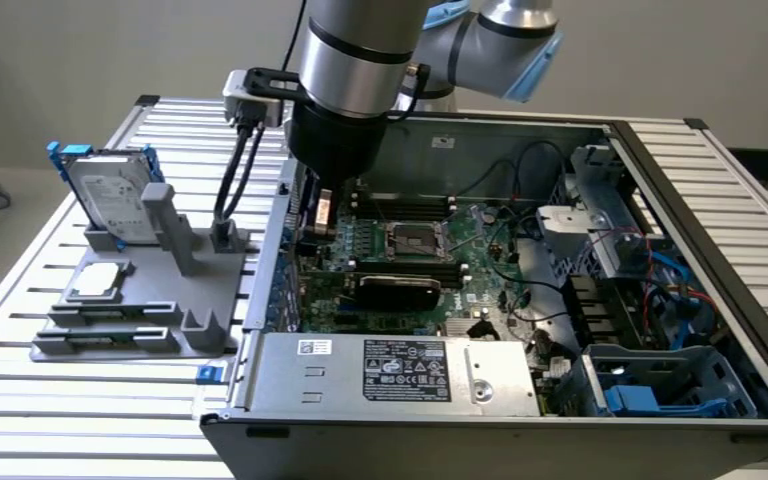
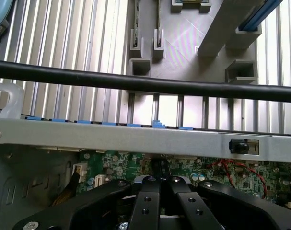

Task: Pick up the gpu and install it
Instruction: 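Press down on the gpu until it lock into place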

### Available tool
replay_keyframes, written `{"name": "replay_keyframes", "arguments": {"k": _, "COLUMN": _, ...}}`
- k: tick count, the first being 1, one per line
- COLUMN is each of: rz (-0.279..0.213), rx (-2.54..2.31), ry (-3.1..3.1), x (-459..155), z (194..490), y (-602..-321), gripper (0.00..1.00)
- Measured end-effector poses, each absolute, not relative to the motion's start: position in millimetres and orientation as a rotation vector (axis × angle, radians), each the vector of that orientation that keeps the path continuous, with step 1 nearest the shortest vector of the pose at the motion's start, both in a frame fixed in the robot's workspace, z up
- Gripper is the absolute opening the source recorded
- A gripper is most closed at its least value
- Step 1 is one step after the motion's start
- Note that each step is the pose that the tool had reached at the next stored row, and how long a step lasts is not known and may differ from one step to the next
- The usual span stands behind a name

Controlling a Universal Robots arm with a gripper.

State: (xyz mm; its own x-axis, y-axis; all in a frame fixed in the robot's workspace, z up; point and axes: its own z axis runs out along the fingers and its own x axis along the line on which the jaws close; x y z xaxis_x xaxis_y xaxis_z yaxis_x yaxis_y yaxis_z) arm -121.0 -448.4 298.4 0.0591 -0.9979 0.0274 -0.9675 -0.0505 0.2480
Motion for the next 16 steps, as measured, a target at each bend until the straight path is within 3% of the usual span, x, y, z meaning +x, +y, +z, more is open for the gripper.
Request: {"name": "replay_keyframes", "arguments": {"k": 16, "rz": -0.232, "rx": 2.103, "ry": -2.042, "x": -121.0, "z": 296.6, "y": -445.0, "gripper": 0.11}}
